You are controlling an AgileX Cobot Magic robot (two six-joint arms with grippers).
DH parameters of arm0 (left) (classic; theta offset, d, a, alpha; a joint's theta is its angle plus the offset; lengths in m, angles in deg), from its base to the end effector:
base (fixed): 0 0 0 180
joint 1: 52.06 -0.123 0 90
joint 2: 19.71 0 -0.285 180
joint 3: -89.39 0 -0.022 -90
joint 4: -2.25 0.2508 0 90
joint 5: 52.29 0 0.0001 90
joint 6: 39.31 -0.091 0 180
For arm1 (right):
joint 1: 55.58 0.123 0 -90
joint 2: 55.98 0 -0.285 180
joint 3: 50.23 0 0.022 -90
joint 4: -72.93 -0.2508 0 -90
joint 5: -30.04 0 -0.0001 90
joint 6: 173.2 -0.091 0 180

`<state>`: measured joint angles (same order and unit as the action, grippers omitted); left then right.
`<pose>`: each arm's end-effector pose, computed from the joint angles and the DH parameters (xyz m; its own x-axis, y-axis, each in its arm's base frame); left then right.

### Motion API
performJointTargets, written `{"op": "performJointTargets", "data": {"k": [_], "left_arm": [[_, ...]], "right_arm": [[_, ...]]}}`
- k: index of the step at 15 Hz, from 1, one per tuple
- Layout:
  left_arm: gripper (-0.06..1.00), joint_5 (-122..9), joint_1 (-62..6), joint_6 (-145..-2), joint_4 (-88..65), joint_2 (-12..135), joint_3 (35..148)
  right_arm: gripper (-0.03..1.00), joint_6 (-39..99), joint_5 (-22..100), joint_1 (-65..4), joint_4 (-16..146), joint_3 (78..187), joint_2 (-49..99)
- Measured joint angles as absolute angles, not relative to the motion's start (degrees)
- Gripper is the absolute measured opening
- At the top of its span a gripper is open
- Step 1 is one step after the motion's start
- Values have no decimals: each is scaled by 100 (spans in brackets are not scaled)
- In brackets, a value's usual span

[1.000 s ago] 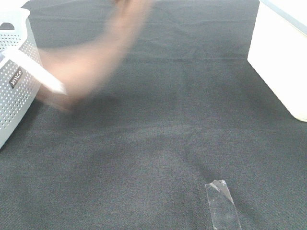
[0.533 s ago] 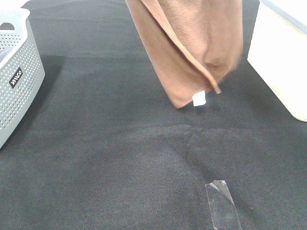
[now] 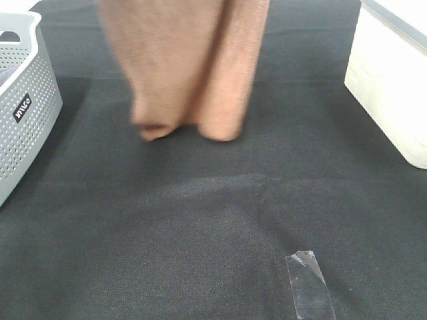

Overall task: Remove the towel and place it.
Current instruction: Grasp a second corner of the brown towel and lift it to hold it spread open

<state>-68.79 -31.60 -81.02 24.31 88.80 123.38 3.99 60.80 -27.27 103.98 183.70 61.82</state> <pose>0.3939 -0.1366 0.4815 0.2215 0.8625 -0.4551 0.1108 0.4414 0.8905 0.3954 0.1857 0.5039 0.0812 -0.4114 -0.9078 -0.2105 0.8832 -0.4191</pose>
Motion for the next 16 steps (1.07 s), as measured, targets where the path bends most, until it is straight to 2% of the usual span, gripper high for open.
{"op": "performJointTargets", "data": {"k": [5,13,16], "left_arm": [[0,-6152,-3550,-8102,2431,9247,12338],[0,-3579,-3916,-8079,2202,10106,12384],[0,-3304,-3934,-8079,1795,10662,13226]], "right_arm": [[0,296,5760,-2842,10473,18370,6560],[0,-592,3617,-3432,10283,18370,6995],[0,-643,3256,-3604,10175,18370,7173]]}}
